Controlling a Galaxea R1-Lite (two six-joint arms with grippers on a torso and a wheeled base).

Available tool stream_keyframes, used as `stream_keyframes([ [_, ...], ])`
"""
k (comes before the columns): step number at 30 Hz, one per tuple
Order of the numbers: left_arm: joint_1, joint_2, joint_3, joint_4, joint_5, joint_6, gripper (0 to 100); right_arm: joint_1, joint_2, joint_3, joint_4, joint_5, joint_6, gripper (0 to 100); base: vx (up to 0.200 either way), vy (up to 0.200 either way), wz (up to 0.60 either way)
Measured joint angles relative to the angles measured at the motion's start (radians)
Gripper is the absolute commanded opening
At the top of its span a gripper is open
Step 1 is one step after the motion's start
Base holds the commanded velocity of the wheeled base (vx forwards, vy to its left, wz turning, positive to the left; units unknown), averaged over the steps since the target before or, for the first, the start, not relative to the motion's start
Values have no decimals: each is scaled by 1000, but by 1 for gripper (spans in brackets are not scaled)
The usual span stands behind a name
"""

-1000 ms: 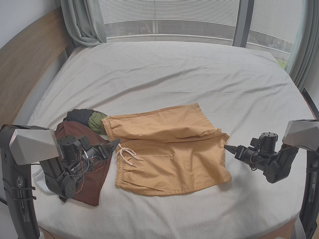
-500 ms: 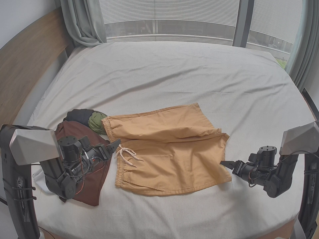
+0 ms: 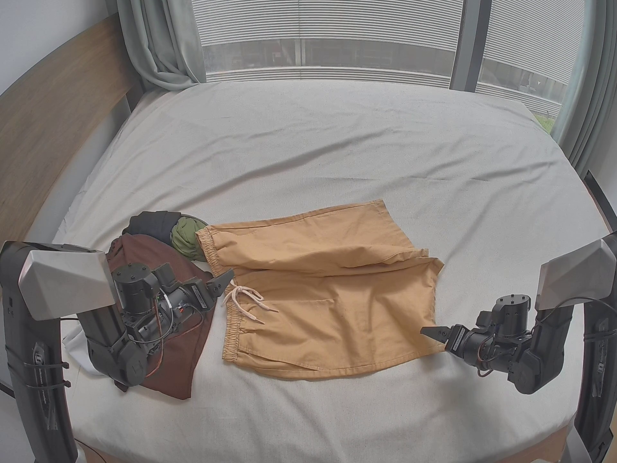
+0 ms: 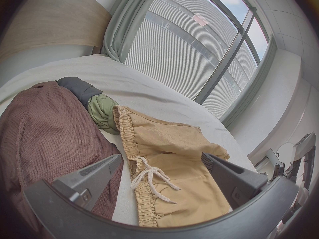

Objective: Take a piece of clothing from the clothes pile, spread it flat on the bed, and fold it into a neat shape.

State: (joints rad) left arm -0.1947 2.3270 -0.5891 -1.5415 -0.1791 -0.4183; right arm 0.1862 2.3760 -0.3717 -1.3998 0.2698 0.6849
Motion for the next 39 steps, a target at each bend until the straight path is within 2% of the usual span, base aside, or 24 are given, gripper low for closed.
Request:
stream_keyframes([
  [5,-1,0,0,0,0,0,100,14,-4,22,-65,-5,50,100,0,0,0],
  [6,0,0,0,0,0,0,100,17,-5,28,-68,-5,56,0,0,0,0],
  [15,-4,7,-1,0,0,0,100,24,-10,54,-77,-10,81,0,0,0,0],
  [20,-6,18,-2,-1,4,0,100,17,-11,72,-136,-15,85,0,0,0,0],
  [28,-8,32,17,-1,0,-3,100,-19,-11,84,-142,-30,54,0,0,0,0],
  [39,-12,40,164,-1,-56,-20,100,-26,-2,67,-142,-31,38,0,0,0,0],
])
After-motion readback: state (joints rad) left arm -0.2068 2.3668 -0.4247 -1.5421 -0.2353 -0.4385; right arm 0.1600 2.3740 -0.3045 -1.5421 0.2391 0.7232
